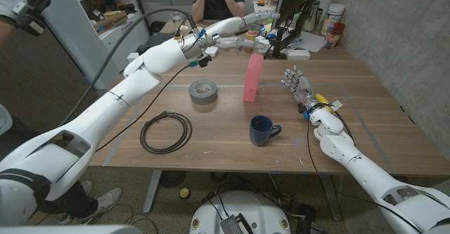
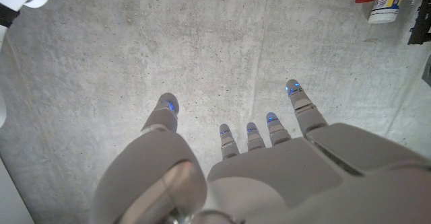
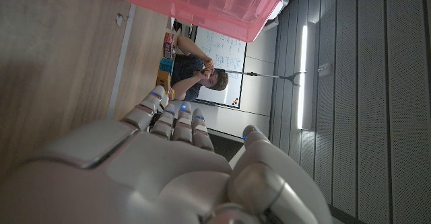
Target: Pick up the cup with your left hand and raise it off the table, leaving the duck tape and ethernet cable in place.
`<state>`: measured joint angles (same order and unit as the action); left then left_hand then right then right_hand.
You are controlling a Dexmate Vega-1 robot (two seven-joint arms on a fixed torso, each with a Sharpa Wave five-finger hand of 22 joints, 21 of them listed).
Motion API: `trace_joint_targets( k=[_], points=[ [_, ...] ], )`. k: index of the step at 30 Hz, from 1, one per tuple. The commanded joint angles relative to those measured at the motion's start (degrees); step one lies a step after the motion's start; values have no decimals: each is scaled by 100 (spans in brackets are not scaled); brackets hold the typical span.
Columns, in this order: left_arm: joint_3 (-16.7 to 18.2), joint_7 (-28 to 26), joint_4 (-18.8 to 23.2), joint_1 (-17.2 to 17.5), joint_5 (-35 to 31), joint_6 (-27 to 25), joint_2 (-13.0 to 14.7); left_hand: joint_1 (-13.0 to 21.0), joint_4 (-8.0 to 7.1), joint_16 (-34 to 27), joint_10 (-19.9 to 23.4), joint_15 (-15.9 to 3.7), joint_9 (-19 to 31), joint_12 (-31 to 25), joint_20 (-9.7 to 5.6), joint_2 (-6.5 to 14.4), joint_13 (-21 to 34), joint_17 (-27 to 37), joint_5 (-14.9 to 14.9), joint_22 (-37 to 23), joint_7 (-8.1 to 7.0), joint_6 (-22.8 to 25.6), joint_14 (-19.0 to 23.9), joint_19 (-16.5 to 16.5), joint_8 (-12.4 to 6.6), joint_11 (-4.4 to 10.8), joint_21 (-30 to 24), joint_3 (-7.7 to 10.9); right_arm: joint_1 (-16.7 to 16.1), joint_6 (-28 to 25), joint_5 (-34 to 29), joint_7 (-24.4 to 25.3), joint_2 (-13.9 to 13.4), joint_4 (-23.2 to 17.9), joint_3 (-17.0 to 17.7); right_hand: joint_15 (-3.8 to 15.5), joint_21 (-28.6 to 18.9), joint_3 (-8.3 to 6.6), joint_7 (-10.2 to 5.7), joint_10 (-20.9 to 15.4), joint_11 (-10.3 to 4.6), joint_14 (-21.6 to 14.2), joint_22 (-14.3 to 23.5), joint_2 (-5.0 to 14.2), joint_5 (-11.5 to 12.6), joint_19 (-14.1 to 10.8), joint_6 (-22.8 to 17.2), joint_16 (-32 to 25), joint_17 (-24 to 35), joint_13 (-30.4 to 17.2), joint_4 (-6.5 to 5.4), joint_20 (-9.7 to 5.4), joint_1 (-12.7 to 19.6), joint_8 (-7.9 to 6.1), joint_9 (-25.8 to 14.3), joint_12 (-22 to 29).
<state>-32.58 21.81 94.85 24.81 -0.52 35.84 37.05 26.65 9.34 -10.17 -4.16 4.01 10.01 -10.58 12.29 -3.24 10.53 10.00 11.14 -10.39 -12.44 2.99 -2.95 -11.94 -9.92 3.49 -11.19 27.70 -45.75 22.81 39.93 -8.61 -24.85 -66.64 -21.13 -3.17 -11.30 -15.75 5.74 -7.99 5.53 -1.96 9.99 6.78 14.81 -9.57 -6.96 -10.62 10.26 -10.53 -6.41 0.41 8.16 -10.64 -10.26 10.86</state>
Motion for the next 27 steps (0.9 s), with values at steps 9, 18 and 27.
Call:
trace_joint_targets(
  k=[9,18,27],
  points=[
    [-608,1079,191,-842,-328,126,-272,65,-8,-2,-54,-23,28,-53,9,-71,13,26,77,-10,-11,-17,-73,87,-28,-10,9,-34,-77,166,108,-96,17,68,87,-45,-15,24,23,-46,-13,-11,9,-96,32,-17,-50,-31,23,-21,20,46,-2,-41,-14,35],
    [-688,1269,510,-997,-713,1,-311,160,-1,-18,-17,-50,34,-81,6,-124,15,25,124,-11,-14,-13,-75,95,-54,20,4,-70,-142,193,142,-65,4,41,133,-45,-15,29,31,-46,-15,-11,9,-101,33,-17,-51,-30,23,-21,19,49,-10,-39,-14,33],
    [-824,1593,829,-1164,-898,-238,-316,263,10,-25,-24,-53,39,-85,5,-186,17,25,172,-11,-13,-5,-84,94,-72,6,-2,-108,-215,251,162,-38,-7,-19,174,-48,-14,35,33,-46,-9,-12,9,-108,34,-15,-53,-29,23,-21,19,49,-17,-38,-14,32]
  ],
)
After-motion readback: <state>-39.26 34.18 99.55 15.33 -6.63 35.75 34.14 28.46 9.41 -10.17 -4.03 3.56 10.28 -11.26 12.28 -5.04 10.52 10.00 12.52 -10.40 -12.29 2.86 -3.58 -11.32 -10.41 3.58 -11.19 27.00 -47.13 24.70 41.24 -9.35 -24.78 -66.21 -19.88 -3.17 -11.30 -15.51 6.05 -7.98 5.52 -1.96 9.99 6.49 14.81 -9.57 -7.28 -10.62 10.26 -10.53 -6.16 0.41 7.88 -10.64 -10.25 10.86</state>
